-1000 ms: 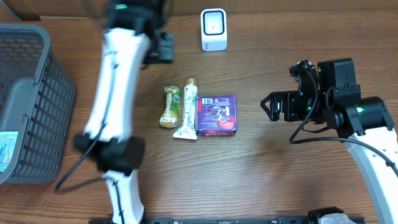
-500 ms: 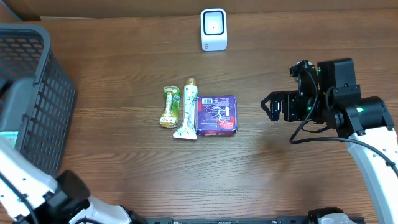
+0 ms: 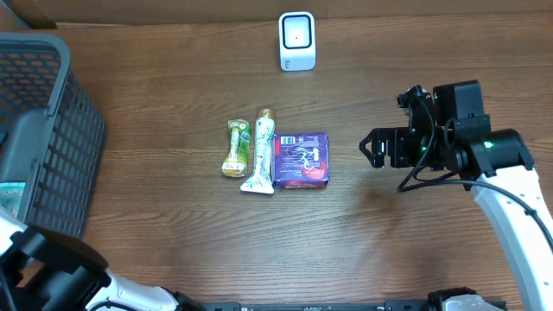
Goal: Scan the item barcode
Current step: 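Reach the left gripper into the basket and grasp the teal wipes pack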
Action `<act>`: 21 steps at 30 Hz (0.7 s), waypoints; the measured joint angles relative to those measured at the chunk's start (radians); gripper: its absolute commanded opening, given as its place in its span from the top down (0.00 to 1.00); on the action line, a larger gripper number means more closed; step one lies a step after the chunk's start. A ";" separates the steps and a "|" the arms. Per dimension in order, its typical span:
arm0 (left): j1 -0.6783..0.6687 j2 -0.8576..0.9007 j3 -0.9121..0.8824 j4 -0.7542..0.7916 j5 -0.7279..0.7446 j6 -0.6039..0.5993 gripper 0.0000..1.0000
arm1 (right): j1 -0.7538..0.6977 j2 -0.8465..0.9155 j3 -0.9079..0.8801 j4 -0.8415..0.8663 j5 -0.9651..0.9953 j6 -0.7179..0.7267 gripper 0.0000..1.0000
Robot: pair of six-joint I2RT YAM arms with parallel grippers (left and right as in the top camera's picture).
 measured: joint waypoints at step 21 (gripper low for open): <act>0.000 0.171 -0.055 0.040 -0.153 0.447 0.00 | 0.000 0.061 0.000 -0.005 0.000 0.000 0.00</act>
